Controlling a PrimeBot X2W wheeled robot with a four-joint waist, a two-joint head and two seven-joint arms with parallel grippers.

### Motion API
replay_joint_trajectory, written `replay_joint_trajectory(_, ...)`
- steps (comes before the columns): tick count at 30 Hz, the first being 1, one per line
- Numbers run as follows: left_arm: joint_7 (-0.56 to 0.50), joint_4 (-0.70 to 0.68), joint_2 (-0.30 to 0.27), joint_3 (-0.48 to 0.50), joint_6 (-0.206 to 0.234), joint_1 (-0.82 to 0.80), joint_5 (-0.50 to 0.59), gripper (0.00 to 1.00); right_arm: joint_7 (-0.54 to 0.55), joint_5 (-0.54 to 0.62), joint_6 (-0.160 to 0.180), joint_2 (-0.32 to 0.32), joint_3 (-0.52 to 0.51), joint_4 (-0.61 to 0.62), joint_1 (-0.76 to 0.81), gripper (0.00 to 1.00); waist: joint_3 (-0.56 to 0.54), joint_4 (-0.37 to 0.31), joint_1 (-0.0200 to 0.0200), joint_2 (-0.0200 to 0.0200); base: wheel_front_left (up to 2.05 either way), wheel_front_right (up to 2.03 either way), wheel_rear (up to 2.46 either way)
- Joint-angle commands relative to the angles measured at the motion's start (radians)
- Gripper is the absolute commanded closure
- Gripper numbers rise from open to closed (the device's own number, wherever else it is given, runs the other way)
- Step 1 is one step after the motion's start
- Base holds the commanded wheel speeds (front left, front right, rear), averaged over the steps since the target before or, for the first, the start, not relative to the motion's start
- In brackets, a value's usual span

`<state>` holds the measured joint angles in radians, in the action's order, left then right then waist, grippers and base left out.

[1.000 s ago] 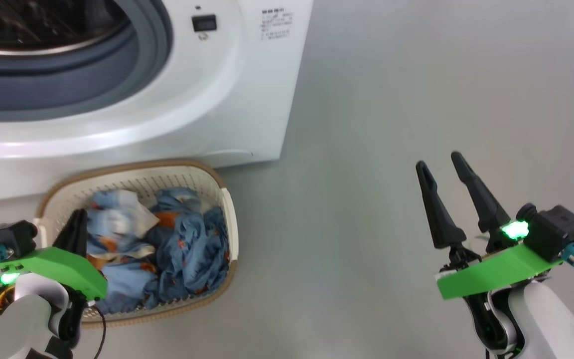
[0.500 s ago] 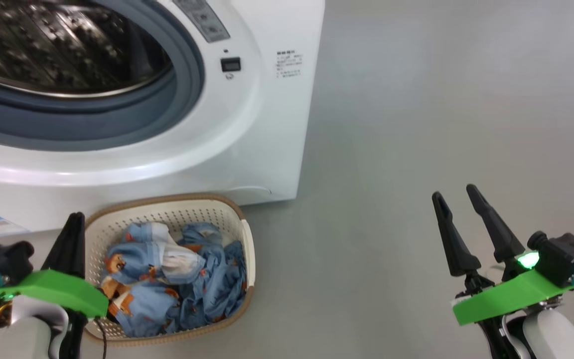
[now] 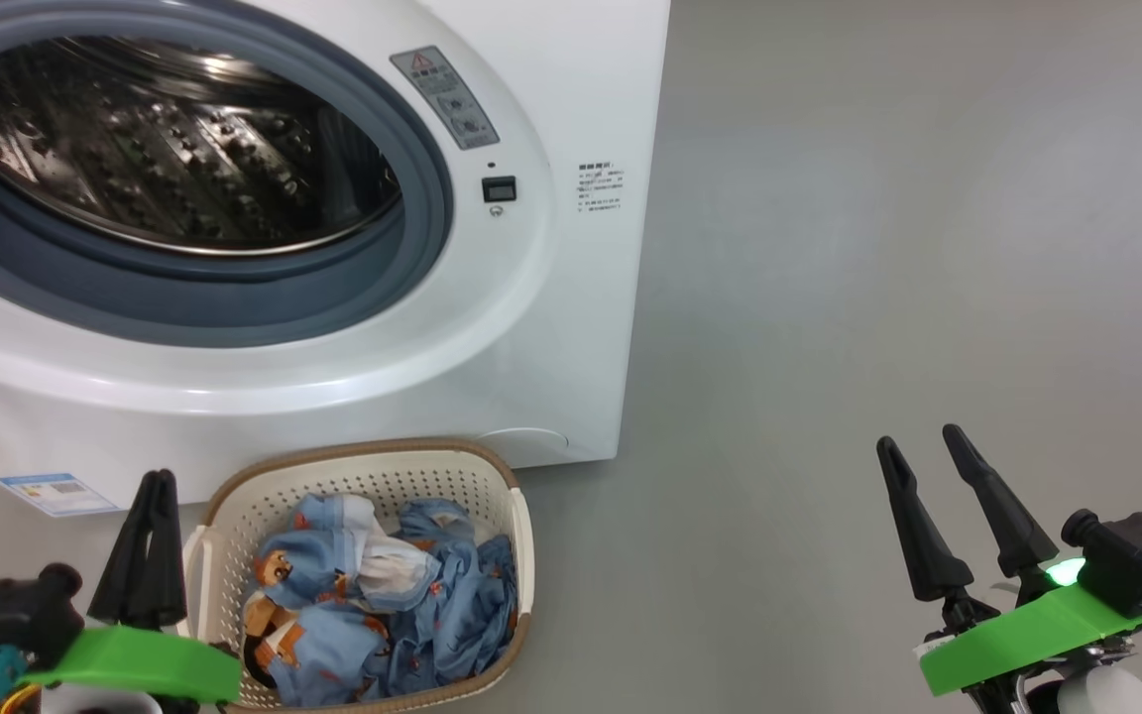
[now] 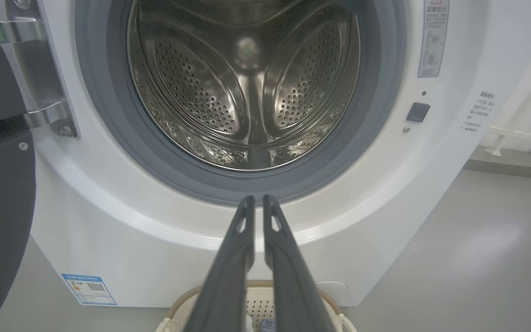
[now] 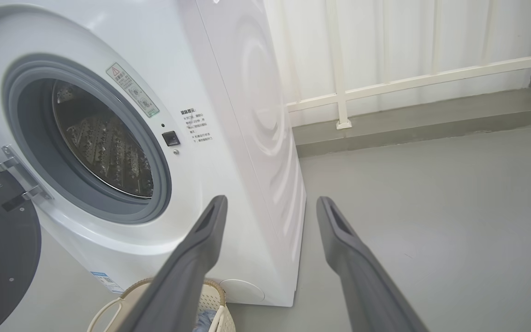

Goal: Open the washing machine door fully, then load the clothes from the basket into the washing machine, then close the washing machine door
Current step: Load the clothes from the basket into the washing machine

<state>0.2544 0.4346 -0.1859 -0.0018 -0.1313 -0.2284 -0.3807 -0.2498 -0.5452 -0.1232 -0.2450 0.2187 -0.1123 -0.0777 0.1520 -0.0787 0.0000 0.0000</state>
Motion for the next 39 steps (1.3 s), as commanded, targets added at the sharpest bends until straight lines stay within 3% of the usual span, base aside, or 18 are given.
replay_joint_trajectory(1, 0.007, -0.067, -0.01, 0.052, 0.001, 0.021, 0.025, 1.0, -0.012, 0.0, -0.008, -0.018, 0.013, 0.019, 0.013, 0.0, -0.023, 0.01, 0.0, 0.0, 0.0, 0.0, 0.0)
replay_joint_trajectory(11, 0.007, -0.232, 0.057, 0.144, 0.001, 0.16, 0.077, 1.0, -0.012, -0.004, -0.008, -0.026, 0.006, 0.023, 0.046, 0.0, -0.058, 0.017, 0.0, 0.0, 0.0, 0.0, 0.0)
replay_joint_trajectory(21, 0.007, -0.328, 0.088, 0.184, 0.001, 0.256, 0.1, 0.98, -0.012, -0.006, -0.008, -0.034, -0.008, 0.028, 0.077, 0.0, -0.083, 0.015, 0.0, 0.0, 0.0, 0.0, 0.0)
replay_joint_trajectory(22, 0.007, -0.331, 0.09, 0.187, 0.001, 0.26, 0.102, 0.87, -0.012, -0.006, -0.008, -0.035, -0.008, 0.028, 0.079, 0.0, -0.084, 0.015, 0.0, 0.0, 0.0, 0.0, 0.0)
replay_joint_trajectory(23, 0.007, -0.334, 0.092, 0.189, 0.001, 0.262, 0.103, 0.64, -0.012, -0.006, -0.008, -0.036, -0.009, 0.028, 0.081, 0.0, -0.085, 0.014, 0.0, 0.0, 0.0, 0.0, 0.0)
replay_joint_trajectory(24, 0.007, -0.336, 0.094, 0.19, 0.001, 0.265, 0.104, 0.52, -0.012, -0.006, -0.008, -0.036, -0.009, 0.029, 0.082, 0.0, -0.086, 0.014, 0.0, 0.0, 0.0, 0.0, 0.0)
replay_joint_trajectory(26, 0.007, -0.339, 0.097, 0.191, 0.001, 0.268, 0.107, 0.03, -0.012, -0.005, -0.008, -0.036, -0.01, 0.03, 0.083, 0.0, -0.086, 0.012, 0.0, 0.0, 0.0, 0.0, 0.0)
replay_joint_trajectory(39, 0.007, -0.318, 0.1, 0.196, 0.001, 0.271, 0.11, 0.0, -0.012, -0.003, -0.008, -0.033, -0.012, 0.036, 0.082, 0.0, -0.08, 0.007, 0.0, 0.0, 0.0, 0.0, 0.0)
